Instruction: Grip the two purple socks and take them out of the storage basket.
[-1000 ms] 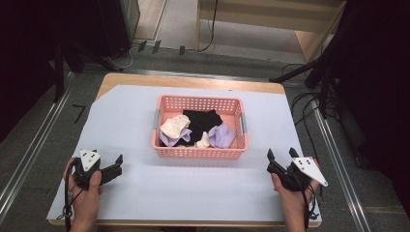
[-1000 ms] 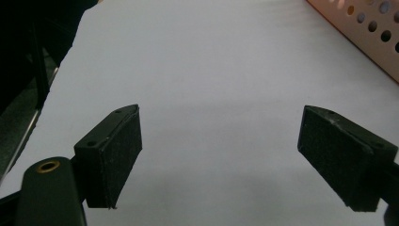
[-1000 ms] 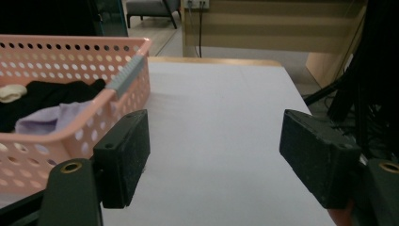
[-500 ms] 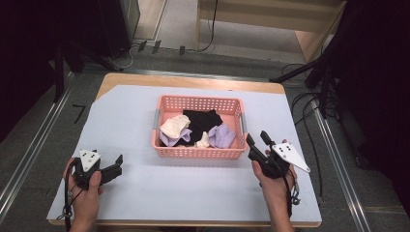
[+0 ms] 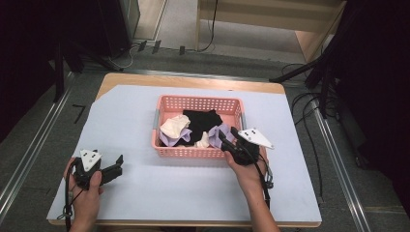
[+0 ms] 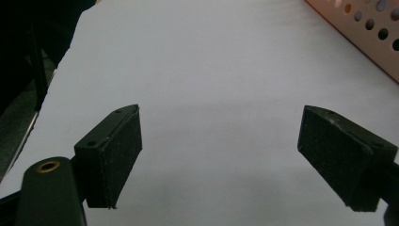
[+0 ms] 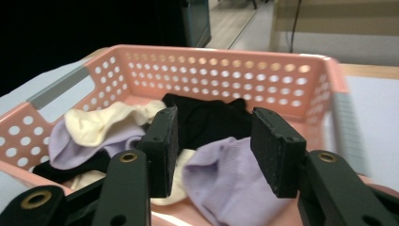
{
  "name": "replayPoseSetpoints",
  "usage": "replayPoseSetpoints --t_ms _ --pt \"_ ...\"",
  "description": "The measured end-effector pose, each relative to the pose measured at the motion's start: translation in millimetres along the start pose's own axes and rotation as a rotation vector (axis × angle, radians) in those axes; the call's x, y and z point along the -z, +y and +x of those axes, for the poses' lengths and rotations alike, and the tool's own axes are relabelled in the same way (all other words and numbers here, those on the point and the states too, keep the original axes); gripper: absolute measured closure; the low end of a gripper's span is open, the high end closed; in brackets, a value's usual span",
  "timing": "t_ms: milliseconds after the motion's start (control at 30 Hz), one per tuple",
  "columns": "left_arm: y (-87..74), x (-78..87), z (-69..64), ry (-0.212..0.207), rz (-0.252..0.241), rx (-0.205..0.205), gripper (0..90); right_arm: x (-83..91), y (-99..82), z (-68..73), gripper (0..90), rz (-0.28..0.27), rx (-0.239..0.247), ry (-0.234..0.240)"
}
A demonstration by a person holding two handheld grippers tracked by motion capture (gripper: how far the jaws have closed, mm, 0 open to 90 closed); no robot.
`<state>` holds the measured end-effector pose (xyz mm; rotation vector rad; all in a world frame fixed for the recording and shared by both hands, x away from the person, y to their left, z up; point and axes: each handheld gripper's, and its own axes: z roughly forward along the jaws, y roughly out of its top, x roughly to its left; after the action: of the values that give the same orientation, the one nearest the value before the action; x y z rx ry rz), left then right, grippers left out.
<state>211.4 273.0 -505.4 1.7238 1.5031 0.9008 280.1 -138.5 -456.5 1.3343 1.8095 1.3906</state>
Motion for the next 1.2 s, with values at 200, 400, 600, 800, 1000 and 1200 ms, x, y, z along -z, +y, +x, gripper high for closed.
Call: replayPoseSetpoints --t_ms 200,400,600,800,1000,1200 --pt "0.0 0.0 0.0 0.000 0.000 0.000 15.2 -22.9 1.5 15.5 53.4 0.053 0.022 0.015" --pt "0.1 0.0 0.0 -0.002 0.002 -0.004 15.2 -40.9 5.1 28.7 56.4 0.123 0.007 -0.049" --pt "0.1 -0.2 -0.1 0.000 0.002 -0.006 15.2 -54.2 8.1 38.2 57.1 0.153 0.017 -0.037" --pt "0.1 -0.3 -0.4 0.000 0.003 -0.007 15.2 -66.8 6.8 44.9 59.5 0.170 -0.002 -0.017" --pt "0.2 -0.5 -0.3 0.000 0.005 -0.007 15.2 -78.4 7.4 50.0 61.6 0.195 -0.021 -0.036" --pt "0.3 -0.7 -0.3 -0.001 0.005 -0.010 15.3 -90.8 5.5 53.7 62.7 0.242 -0.021 -0.082"
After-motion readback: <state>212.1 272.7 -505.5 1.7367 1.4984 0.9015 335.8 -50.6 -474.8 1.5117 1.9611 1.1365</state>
